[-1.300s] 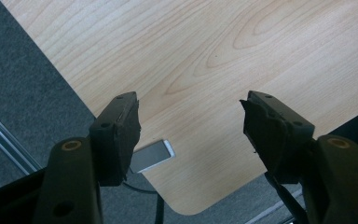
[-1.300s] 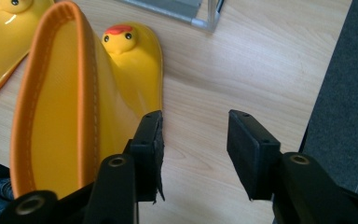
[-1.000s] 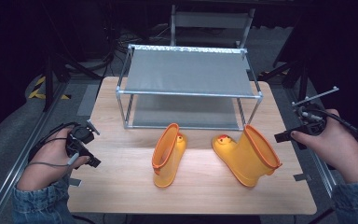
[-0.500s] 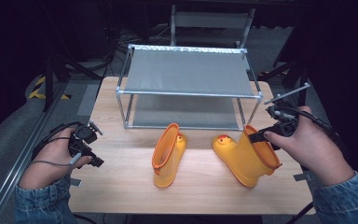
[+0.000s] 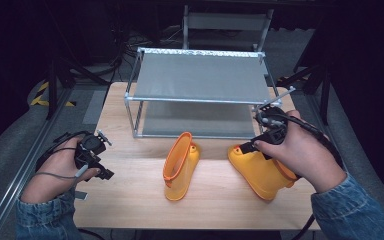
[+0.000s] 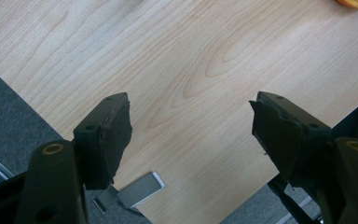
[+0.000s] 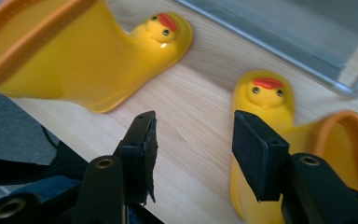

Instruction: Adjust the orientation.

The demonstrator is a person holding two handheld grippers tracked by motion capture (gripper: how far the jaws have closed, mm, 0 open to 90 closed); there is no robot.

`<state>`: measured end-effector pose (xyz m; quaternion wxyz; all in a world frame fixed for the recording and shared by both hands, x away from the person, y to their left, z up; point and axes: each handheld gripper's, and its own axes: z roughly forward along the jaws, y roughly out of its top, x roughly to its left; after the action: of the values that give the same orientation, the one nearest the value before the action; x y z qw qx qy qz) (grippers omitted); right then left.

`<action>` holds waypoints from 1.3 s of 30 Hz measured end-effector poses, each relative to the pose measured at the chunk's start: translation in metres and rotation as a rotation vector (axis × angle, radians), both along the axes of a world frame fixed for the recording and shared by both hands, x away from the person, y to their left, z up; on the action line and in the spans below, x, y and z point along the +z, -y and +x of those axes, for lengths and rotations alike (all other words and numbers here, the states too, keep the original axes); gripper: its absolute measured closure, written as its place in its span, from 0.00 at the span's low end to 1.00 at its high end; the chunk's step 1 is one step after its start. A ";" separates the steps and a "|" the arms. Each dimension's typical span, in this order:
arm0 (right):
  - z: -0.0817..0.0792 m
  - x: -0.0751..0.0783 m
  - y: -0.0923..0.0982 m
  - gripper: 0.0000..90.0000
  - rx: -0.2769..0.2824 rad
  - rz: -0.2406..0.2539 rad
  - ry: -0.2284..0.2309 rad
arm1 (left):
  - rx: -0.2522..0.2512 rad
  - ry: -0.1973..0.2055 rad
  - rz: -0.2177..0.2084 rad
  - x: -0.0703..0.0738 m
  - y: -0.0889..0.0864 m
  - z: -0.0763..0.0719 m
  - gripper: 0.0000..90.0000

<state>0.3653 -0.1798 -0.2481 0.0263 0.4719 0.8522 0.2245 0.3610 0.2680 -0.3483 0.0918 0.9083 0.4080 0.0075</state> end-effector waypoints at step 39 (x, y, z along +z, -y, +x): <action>0.016 -0.043 -0.131 0.48 0.072 0.127 -0.098 | -0.014 -0.003 0.010 -0.006 -0.005 -0.002 0.31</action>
<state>0.3813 -0.0486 -0.2912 -0.0536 0.4520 0.8529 0.2555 0.3589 0.2730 -0.3540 0.0866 0.9117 0.4015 0.0077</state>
